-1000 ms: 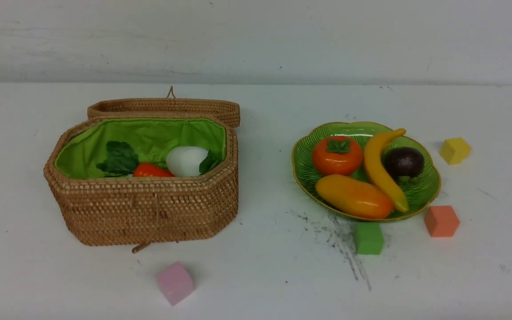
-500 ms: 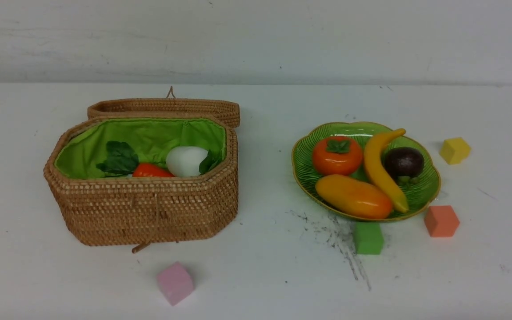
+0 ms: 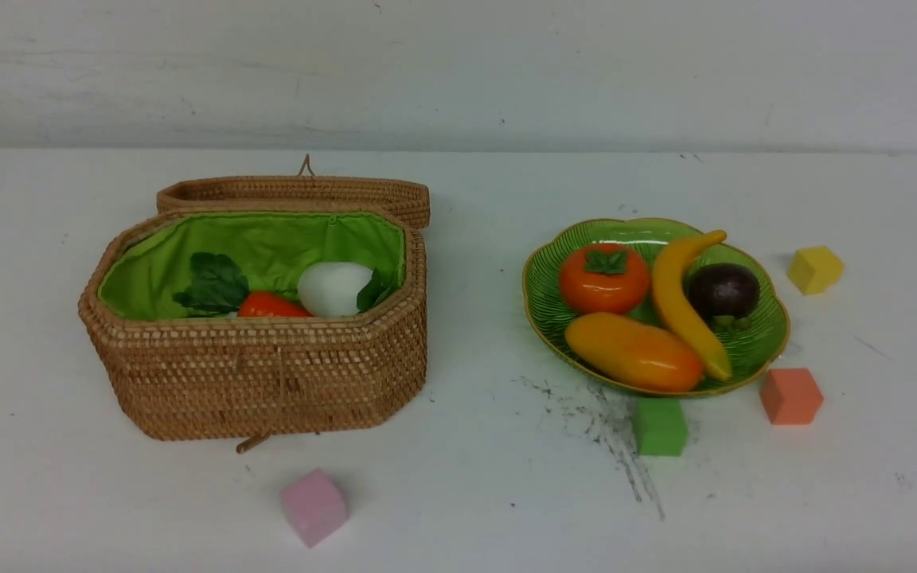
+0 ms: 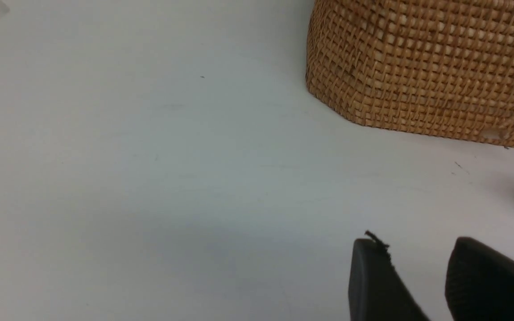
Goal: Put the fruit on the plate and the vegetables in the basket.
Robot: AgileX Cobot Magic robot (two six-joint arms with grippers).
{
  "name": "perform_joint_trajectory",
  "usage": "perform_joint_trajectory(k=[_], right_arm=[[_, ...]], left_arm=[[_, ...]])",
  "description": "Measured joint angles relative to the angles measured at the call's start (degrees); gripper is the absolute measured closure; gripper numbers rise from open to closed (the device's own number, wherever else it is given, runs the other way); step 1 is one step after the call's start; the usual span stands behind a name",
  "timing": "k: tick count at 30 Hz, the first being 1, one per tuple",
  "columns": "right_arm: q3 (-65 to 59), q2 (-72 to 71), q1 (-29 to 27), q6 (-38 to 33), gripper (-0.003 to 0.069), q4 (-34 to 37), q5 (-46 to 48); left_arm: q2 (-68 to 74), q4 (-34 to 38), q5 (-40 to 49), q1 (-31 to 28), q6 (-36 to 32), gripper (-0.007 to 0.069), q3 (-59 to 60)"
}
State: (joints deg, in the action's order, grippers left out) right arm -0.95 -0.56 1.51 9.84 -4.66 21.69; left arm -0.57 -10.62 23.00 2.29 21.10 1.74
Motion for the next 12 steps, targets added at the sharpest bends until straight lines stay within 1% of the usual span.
perform_joint_trajectory(k=[12], right_arm=[[0.0,0.0,0.0,0.0,0.0517,0.1,0.0]], left_arm=[[0.0,0.0,0.0,0.0,0.0,0.0386,0.0]])
